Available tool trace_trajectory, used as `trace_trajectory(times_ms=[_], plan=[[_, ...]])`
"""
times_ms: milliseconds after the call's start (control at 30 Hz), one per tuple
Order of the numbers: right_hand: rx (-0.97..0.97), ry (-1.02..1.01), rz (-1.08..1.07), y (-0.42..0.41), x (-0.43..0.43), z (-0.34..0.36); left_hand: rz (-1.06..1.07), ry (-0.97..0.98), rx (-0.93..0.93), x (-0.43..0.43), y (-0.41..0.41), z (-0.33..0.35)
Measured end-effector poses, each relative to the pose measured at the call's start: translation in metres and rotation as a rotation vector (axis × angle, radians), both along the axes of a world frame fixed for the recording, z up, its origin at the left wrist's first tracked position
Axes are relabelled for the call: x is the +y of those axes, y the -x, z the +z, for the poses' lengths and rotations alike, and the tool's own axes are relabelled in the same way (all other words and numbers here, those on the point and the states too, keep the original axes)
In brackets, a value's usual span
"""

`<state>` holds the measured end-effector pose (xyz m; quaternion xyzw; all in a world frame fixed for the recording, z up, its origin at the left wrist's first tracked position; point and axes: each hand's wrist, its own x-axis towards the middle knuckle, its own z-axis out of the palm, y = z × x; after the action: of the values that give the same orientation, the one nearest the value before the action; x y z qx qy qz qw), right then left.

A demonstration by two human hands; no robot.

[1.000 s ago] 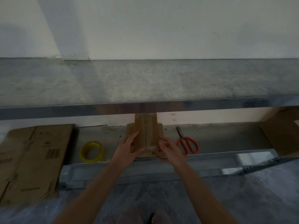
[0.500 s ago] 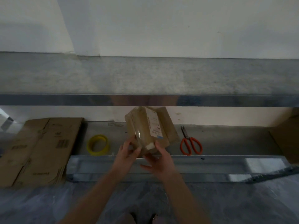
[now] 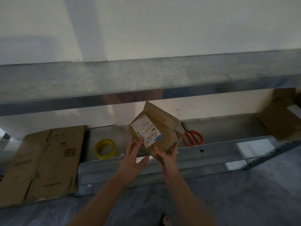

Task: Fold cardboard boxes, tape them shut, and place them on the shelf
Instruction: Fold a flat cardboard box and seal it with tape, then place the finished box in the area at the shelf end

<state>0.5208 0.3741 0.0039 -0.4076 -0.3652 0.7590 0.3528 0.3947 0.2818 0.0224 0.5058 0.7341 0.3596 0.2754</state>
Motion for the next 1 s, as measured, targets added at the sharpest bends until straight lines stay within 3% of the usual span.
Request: trace_trajectory(times_ms=[133,233,367,533,733,1000], plan=[[0.023,0.089,-0.011,-0.017,-0.009,-0.002,-0.098,0.083,0.040,-0.004,-0.007,-0.002],[-0.198,-0.148,-0.063,-0.041,-0.008,0.001,-0.129,0.052,0.010,-0.005,-0.005,-0.004],[-0.555,-0.531,-0.153,-0.075,-0.003,0.004,-0.190,0.162,0.168,0.008,-0.002,0.000],[-0.769,-0.665,-0.195,-0.128,0.027,0.012,-0.345,0.159,0.508,0.047,-0.016,0.017],[-0.955,-0.706,-0.236,-0.212,0.073,0.014,-0.427,0.133,0.624,0.102,-0.091,0.009],[-0.875,-0.662,-0.234,-0.341,0.151,0.017,-0.355,0.122,0.559,0.180,-0.238,-0.016]])
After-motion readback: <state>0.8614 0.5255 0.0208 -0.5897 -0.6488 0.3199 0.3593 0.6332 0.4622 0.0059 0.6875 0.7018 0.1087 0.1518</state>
